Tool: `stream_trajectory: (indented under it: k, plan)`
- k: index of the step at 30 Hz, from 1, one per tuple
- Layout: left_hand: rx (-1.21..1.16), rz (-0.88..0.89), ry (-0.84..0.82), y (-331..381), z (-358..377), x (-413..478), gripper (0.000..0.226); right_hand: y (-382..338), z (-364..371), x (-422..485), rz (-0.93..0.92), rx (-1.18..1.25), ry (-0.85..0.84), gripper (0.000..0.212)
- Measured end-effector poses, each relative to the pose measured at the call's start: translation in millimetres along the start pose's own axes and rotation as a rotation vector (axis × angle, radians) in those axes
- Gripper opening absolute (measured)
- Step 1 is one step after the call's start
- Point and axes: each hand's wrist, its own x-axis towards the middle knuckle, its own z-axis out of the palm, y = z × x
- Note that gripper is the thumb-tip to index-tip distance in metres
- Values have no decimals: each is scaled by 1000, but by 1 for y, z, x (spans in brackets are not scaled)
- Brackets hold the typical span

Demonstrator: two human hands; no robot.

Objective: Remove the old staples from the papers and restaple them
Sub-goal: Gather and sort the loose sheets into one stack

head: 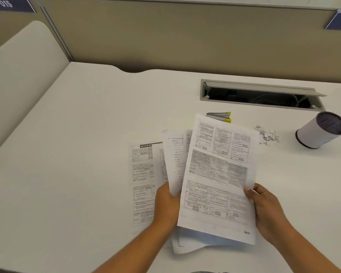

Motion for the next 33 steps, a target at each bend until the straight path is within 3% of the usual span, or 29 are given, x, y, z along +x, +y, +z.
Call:
stream_trajectory:
  k: [4, 7, 11, 20, 27, 33]
  plan:
    - [-119, -20, -113, 18, -21, 3, 21, -24, -14, -16, -170, -110, 71, 16]
    - [-187, -34, -198, 26, -28, 1, 29, -29, -11, -26, -211, -130, 19, 12]
    - [-203, -31, -248, 29, -29, -1, 34, -29, -2, -33, -114, -100, -147, 29]
    - [-225, -70, -244, 16, -37, 5, 33, -6, -6, -41, 216, -24, -236, 34]
    - [-109, -27, -151, -1, -41, 12, 22, 6, -20, -39, 8, -155, 21, 27]
    - [-85, -75, -161, -6, -48, 15, 35, -18, -27, -44, -87, -168, -19, 17]
